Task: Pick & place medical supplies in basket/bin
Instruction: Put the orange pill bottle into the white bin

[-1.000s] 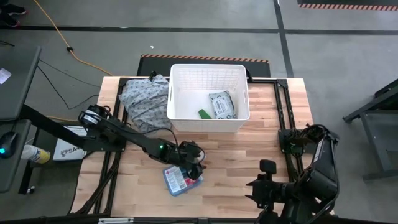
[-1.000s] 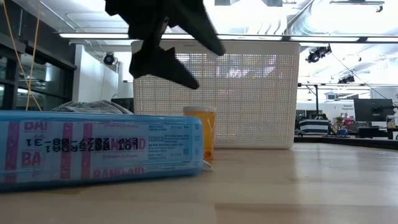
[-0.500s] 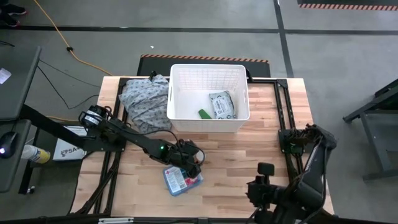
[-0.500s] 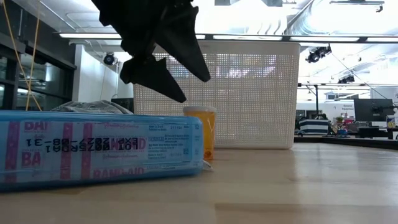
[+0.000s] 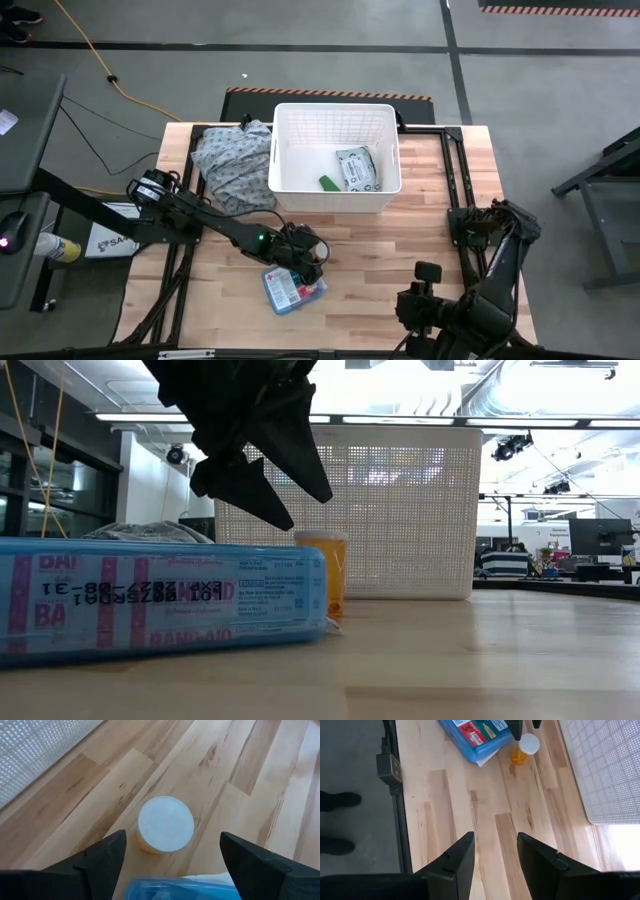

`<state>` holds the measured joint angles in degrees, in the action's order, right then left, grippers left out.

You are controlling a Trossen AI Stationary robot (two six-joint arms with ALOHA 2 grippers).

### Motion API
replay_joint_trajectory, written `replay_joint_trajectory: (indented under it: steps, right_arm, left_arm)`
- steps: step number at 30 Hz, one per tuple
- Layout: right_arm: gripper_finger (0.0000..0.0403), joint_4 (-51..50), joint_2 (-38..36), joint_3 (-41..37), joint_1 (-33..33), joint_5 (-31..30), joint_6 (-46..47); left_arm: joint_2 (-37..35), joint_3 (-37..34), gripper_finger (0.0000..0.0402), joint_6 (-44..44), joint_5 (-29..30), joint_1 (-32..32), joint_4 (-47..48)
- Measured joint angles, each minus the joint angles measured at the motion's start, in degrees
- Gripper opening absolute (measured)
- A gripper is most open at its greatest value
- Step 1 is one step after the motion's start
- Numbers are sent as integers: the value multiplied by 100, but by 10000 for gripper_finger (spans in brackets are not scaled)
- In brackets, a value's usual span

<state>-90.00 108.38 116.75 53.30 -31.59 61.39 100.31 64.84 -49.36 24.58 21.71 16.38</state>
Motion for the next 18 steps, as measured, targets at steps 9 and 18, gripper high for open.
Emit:
replay_joint_trajectory:
  steps: [9,18]
  right_arm:
    - [140,0,0,0,-131,4,-127]
    - [140,-1,0,0,-197,13,-215]
  left_arm:
    - [2,0,353,0,-42,0,-152]
    - [280,19,353,75,-127,0,-394]
